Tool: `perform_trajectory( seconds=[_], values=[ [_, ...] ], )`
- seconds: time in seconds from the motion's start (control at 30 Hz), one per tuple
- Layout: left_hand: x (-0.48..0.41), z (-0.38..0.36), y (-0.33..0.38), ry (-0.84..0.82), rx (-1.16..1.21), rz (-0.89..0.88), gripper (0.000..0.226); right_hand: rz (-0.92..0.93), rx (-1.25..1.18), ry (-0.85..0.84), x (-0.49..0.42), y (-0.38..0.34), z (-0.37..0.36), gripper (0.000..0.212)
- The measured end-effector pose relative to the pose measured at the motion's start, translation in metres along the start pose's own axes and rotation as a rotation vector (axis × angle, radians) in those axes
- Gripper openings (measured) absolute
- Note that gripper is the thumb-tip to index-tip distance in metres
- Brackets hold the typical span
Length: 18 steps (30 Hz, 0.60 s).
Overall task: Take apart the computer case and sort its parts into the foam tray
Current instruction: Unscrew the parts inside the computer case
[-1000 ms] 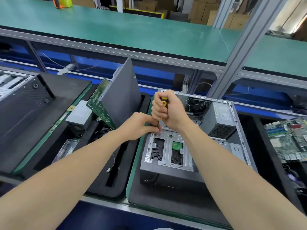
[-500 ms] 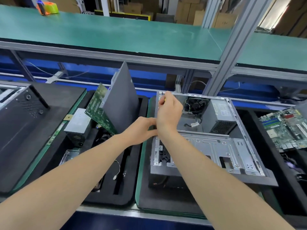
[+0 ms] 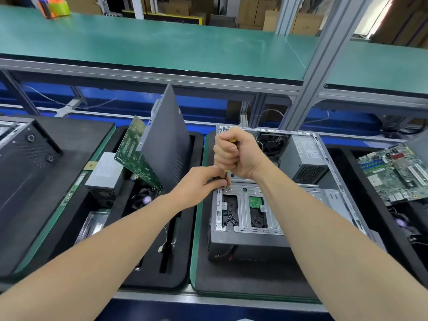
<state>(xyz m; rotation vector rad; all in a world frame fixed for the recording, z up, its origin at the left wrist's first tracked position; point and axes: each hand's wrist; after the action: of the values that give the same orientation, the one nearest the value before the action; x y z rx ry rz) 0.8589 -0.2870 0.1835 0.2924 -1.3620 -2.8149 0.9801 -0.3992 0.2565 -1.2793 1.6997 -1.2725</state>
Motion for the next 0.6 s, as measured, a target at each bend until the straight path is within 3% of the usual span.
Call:
perform_trajectory(
  seconds=[0.1,0.17,0.3,0.4,0.6],
  values=[
    [0.001,0.000,0.003,0.039,-0.053,-0.035,0.012,0.028,-0.032,0.003,0.003,0.001,-0.001,0.045],
    [0.001,0.001,0.004,0.052,-0.078,-0.055,0.012,0.070,-0.004,0.097,0.006,0.003,-0.005,0.042],
    [0.001,-0.001,0.000,0.071,-0.089,-0.094,0.011,0.187,0.236,0.581,0.019,0.007,-0.026,0.039],
    [0.000,-0.003,0.001,0.084,-0.107,-0.127,0.012,0.264,0.254,0.910,0.020,0.014,-0.044,0.047],
    [0.004,0.002,0.012,0.075,-0.076,-0.148,0.037,0.280,0.215,0.975,0.009,0.023,-0.062,0.053]
  ],
)
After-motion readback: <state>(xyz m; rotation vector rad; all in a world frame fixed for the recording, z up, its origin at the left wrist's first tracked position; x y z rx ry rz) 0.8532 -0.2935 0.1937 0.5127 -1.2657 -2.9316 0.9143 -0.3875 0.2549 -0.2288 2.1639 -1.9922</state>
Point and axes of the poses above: each hand's wrist, its own x-axis away from the middle knuckle, its own z-axis out of the back of the hand, y = z × x
